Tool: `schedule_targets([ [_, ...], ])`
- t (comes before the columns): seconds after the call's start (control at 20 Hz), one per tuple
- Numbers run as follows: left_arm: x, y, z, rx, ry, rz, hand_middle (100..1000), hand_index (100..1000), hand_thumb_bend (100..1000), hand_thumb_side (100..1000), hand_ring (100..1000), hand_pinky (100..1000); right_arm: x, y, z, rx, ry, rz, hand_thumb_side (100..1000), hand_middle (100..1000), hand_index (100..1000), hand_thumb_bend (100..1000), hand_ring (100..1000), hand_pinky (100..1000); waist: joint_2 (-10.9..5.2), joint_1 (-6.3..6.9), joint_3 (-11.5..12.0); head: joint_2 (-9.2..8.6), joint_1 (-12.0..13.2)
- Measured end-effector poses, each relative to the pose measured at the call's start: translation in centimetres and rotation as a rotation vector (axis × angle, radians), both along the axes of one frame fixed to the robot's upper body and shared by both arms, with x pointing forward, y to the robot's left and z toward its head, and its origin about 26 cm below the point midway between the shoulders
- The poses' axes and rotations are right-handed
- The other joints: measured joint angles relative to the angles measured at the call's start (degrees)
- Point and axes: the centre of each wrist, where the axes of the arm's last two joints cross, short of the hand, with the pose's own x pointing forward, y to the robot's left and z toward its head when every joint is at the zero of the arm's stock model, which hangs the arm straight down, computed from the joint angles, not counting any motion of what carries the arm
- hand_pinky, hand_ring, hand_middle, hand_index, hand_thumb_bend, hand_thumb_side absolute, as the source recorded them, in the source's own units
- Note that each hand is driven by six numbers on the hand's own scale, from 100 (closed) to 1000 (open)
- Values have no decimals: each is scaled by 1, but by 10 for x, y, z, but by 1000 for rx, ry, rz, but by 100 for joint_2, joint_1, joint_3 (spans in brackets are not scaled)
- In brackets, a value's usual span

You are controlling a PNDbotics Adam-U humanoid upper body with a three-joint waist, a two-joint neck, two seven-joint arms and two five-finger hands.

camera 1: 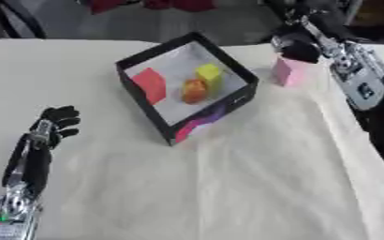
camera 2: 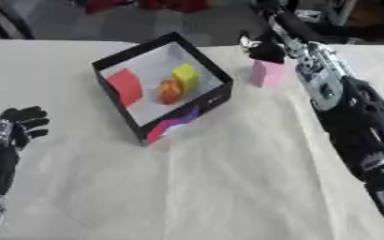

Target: Pick up objects on the table and place them in the box.

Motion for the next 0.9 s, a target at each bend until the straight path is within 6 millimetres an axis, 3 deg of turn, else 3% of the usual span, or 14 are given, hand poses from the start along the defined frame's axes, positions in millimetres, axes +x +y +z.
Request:
schedule_targets([
  [0.05, 0, 0, 0, 0, 0, 1, 734, 817, 135, 1000, 790, 786, -1, -2, -4, -10, 14, -11, 655, 991, 1000, 100, 962, 920, 0, 0, -1, 0, 1],
  [0.2, 0, 0, 0, 0, 1, 4, 734, 817, 136, 1000, 791, 786, -4, -5, -11, -42, 43, -25, 498, 1000, 1000, 146, 968, 923, 0, 0, -3, 0, 2],
  [0.3, 0, 1, 0, 0, 2, 5, 734, 817, 135, 1000, 791, 786, -5, -7, -15, -72, 56, -30, 491, 1000, 1000, 160, 971, 926, 0, 0, -3, 0, 3],
  [0.35, 0, 1, 0, -1, 2, 6, 734, 817, 134, 1000, 791, 786, -6, -7, -16, -86, 60, -33, 443, 1000, 1000, 206, 971, 927, 0, 0, -3, 0, 4],
  [0.4, 0, 1, 0, -1, 2, 6, 734, 817, 135, 1000, 791, 786, -6, -8, -17, -99, 64, -37, 485, 1000, 1000, 174, 973, 928, 0, 0, -3, 0, 4],
  [0.9, 0, 2, 0, -1, 1, 8, 735, 817, 135, 1000, 791, 786, -7, -7, -28, -161, 75, -57, 527, 1000, 1000, 148, 965, 926, 0, 5, 8, 0, -7],
])
